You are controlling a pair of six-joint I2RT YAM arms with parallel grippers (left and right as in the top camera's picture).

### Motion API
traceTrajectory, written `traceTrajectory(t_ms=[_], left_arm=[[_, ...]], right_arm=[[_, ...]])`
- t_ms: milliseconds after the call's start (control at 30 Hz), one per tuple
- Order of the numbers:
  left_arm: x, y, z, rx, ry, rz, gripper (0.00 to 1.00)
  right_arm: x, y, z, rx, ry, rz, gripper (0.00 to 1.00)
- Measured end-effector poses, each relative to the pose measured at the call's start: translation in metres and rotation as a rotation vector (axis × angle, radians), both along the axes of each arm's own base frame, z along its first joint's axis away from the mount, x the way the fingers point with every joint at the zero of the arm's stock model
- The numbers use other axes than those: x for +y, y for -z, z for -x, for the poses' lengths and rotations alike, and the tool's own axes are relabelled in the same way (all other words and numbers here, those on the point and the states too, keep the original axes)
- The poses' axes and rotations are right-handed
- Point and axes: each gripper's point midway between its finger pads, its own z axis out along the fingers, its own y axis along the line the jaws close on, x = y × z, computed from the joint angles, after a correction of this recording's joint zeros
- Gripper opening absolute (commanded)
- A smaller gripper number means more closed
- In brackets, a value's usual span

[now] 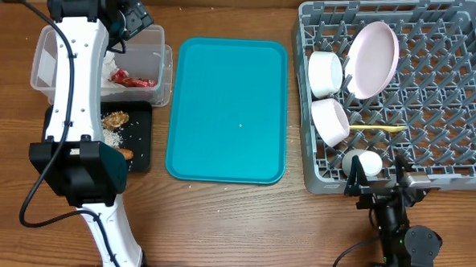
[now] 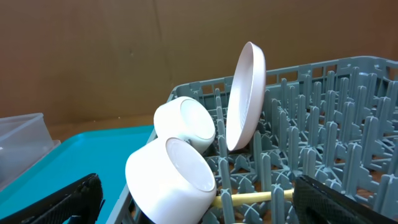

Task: Sort waste into correct bins and load items into the dishwasher

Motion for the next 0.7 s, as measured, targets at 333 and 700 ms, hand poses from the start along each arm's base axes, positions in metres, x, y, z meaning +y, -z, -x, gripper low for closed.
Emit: traceTrajectory(t_ms=[333,700], left_arm=[[0.0,-0.0001,-0.0002,-0.001,0.0,0.0,1.0],[0.0,0.0,-0.0001,0.0,0.0,0.0,1.0]], right_arm=[[-0.0056,0.0005,-0.0005,0.002,0.033,0.0,1.0],[-0.0058,0.0005,-0.0006,0.002,0.034,0.0,1.0]])
